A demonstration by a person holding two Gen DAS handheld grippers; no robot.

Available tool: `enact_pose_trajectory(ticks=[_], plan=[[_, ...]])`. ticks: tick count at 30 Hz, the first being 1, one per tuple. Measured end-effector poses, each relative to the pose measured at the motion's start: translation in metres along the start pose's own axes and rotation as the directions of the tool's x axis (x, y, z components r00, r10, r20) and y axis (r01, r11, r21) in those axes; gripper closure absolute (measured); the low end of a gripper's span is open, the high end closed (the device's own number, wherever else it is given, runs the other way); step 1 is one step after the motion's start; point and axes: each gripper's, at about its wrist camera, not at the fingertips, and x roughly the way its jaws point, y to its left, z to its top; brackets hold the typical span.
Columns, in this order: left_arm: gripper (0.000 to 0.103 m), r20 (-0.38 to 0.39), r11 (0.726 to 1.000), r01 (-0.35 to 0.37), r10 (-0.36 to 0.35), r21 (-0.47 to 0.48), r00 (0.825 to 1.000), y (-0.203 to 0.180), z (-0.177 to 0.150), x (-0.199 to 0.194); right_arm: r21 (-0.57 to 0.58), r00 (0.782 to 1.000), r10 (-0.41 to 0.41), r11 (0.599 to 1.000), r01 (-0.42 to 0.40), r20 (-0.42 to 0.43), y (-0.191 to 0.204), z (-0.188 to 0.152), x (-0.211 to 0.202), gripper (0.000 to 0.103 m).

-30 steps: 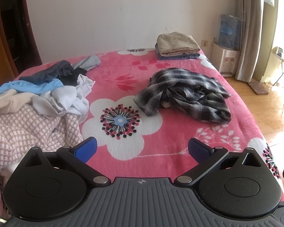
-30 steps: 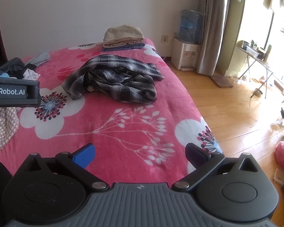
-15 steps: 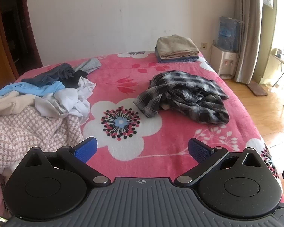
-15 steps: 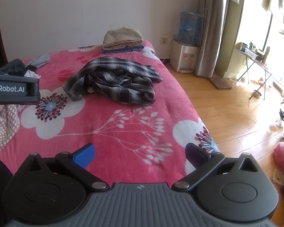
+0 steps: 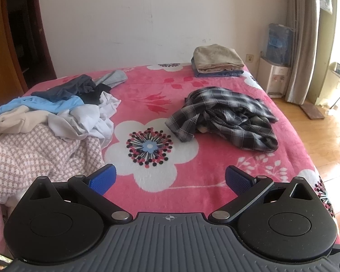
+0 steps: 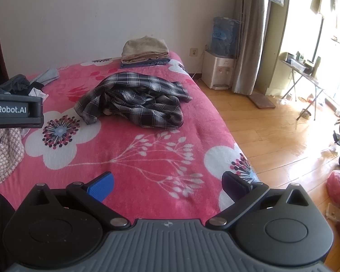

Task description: Fold clothes

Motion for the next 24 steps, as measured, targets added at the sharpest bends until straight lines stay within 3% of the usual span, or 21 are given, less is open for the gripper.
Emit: enact_pose_trajectory(ticks=[24], plan=[[0.0,0.0,1.0,0.002,-0.002,-0.002,1.0,0.0018,-0.0036,0.0018,-0.008,1.0,0.006,1.0,-0.006,-0.005,0.0052,-0.0018,0.002,0.0]])
